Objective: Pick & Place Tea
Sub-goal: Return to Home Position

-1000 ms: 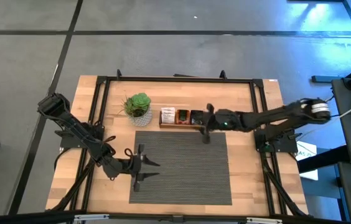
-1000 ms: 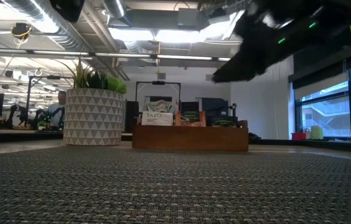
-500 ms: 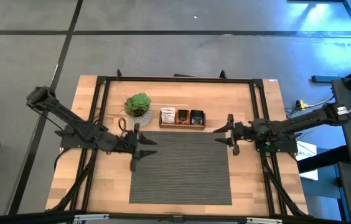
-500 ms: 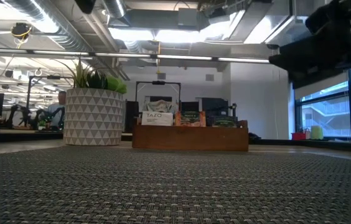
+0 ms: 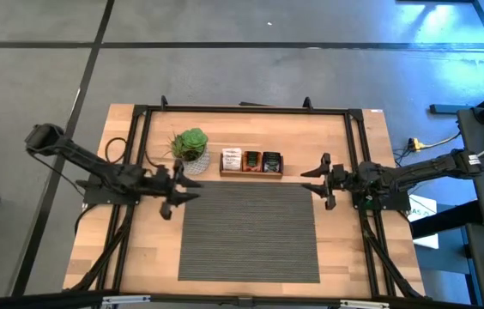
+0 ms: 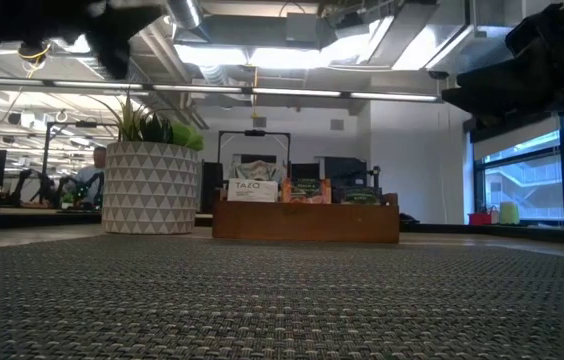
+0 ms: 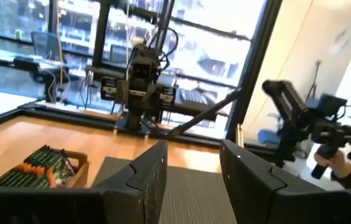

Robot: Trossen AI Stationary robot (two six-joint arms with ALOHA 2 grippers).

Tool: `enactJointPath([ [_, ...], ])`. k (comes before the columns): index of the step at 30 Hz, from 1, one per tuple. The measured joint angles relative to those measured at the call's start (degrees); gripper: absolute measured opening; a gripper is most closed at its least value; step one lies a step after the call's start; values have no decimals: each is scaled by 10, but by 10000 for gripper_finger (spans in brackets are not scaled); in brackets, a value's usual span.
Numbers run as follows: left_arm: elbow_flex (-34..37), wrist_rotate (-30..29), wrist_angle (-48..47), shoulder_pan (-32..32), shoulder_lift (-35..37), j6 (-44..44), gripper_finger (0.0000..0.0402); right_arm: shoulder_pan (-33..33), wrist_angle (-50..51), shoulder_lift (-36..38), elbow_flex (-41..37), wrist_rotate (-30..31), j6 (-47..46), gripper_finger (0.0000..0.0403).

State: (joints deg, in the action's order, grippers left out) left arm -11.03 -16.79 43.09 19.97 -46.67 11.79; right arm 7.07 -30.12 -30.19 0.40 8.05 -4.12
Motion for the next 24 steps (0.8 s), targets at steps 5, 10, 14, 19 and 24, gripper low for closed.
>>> enactJointPath([
  [5,104,-12,37,0,101,4,143,0,0,0,0,10,2,173],
  [10,105,-36,-63,-8,180,1,143,-1,0,1,0,61,2,173],
  [14,106,-26,-104,-22,231,-15,143,-3,9,4,0,69,3,173],
  [19,105,-25,-180,-49,290,-25,143,-6,53,33,0,69,4,173],
  [24,105,13,-236,-81,357,-20,143,-6,94,87,0,69,14,173],
])
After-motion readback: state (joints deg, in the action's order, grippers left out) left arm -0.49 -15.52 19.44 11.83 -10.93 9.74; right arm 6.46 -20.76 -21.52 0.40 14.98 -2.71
